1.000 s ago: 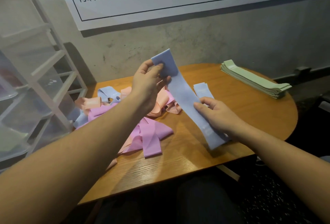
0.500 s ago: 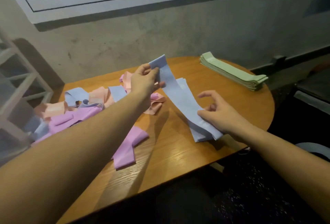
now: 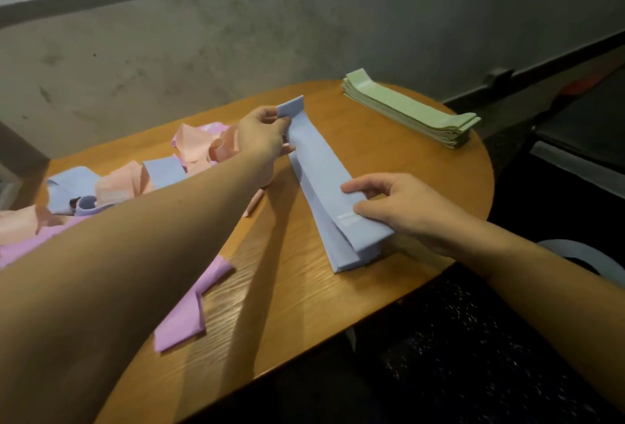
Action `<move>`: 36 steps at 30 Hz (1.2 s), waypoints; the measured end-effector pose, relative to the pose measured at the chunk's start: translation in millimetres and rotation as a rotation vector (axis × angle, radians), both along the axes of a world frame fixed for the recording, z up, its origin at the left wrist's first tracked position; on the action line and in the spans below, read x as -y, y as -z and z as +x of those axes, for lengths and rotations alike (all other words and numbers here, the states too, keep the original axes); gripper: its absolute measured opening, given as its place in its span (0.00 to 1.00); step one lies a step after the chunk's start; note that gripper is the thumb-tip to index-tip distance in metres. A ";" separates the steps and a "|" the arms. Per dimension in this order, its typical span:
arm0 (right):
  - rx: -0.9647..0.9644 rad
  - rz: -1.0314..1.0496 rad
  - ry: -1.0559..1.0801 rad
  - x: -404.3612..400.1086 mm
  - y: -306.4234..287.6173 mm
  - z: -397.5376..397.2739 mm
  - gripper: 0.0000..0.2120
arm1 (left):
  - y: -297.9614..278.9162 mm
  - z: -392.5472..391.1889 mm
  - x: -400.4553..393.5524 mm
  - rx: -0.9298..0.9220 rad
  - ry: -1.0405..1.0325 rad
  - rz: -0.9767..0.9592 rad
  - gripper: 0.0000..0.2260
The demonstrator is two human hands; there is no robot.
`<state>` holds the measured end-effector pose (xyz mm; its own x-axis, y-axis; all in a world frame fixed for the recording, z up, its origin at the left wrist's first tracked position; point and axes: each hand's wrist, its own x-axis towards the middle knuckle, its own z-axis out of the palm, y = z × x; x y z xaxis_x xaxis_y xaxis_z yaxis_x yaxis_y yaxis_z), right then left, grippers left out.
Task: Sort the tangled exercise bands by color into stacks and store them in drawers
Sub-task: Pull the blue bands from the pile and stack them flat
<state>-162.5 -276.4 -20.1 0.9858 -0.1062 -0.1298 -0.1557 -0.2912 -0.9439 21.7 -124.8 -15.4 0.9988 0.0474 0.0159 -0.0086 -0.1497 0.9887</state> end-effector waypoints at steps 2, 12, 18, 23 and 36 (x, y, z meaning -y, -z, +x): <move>-0.025 0.018 -0.011 -1.0 1.7 4.6 0.13 | 7.6 6.1 1.7 -0.006 -0.003 0.040 0.05; 0.114 -0.337 -0.172 6.8 26.6 11.7 0.05 | 27.3 10.8 -2.3 0.035 0.067 0.307 0.06; 0.269 -0.574 -0.226 20.8 38.5 10.6 0.03 | 28.2 17.6 -1.6 0.012 0.102 0.333 0.10; 0.369 -0.742 -0.297 25.6 43.3 11.1 0.15 | 31.1 25.4 -2.9 -0.006 0.150 0.374 0.19; 0.140 -0.721 -0.395 26.0 34.3 27.1 0.29 | 38.0 39.1 -5.7 0.008 0.154 0.674 0.21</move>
<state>-135.4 -302.4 -54.4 0.9699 0.2407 -0.0360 0.1896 -0.8401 -0.5081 60.8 -119.1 -53.3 0.9930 -0.1182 -0.0005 -0.0863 -0.7280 0.6801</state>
